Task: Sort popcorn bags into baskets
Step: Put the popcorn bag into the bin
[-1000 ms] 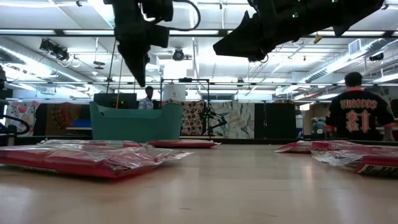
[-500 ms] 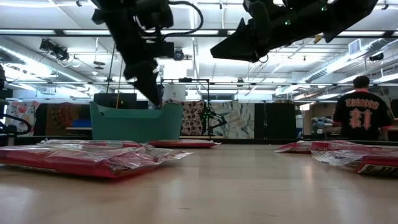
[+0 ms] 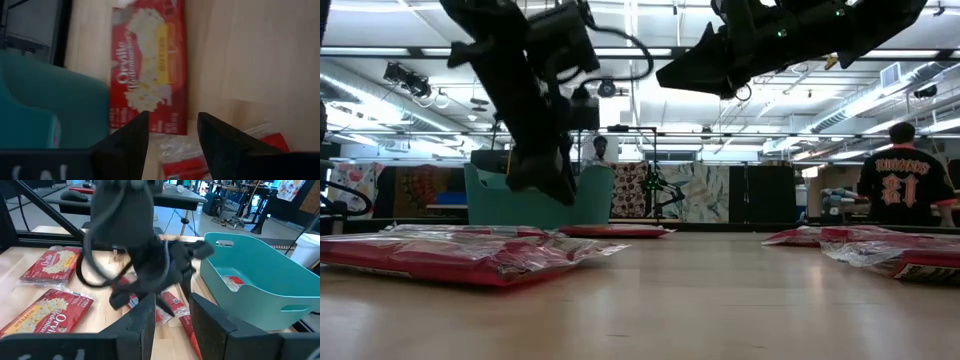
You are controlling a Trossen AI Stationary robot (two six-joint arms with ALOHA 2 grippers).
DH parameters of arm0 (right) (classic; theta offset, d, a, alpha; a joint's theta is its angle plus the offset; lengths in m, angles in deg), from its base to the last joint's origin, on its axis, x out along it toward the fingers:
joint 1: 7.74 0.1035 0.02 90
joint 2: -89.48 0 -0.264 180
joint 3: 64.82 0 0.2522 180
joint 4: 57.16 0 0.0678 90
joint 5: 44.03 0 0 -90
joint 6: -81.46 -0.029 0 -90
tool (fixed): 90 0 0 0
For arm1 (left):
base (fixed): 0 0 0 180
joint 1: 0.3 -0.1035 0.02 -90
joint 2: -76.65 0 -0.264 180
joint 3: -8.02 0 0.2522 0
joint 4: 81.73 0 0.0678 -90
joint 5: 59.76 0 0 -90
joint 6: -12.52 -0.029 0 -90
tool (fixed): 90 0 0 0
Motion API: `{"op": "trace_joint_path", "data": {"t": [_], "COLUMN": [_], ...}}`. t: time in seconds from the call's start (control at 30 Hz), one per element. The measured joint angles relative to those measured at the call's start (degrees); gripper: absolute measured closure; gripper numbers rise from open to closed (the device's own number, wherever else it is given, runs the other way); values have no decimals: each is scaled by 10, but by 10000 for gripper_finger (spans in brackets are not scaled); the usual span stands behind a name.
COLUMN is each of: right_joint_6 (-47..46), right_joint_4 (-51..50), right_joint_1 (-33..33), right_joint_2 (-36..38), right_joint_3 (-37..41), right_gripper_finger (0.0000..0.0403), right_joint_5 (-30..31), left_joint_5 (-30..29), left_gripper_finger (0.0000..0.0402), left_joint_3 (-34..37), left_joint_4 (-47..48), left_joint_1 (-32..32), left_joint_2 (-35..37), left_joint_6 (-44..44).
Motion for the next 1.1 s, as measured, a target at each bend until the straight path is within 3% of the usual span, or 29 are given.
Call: {"op": "trace_joint_path", "data": {"t": [0.57,0.73,0.93,1.1], "right_joint_6": [-2,-2,-2,-2], "right_joint_4": [-5,-5,-5,-6], "right_joint_1": [0,0,0,0], "right_joint_2": [0,0,0,0], "right_joint_3": [0,0,0,0], "right_gripper_finger": [276,276,276,276], "right_joint_5": [0,0,-1,-1], "left_joint_5": [-37,-29,-24,-23], "left_gripper_finger": [235,284,386,395], "left_joint_3": [-2,-2,0,0], "left_joint_4": [-22,-20,-14,-11], "left_joint_1": [-13,-19,-20,-21], "left_joint_2": [-94,-95,-97,-90], "left_joint_6": [2,-2,-21,-31]}}
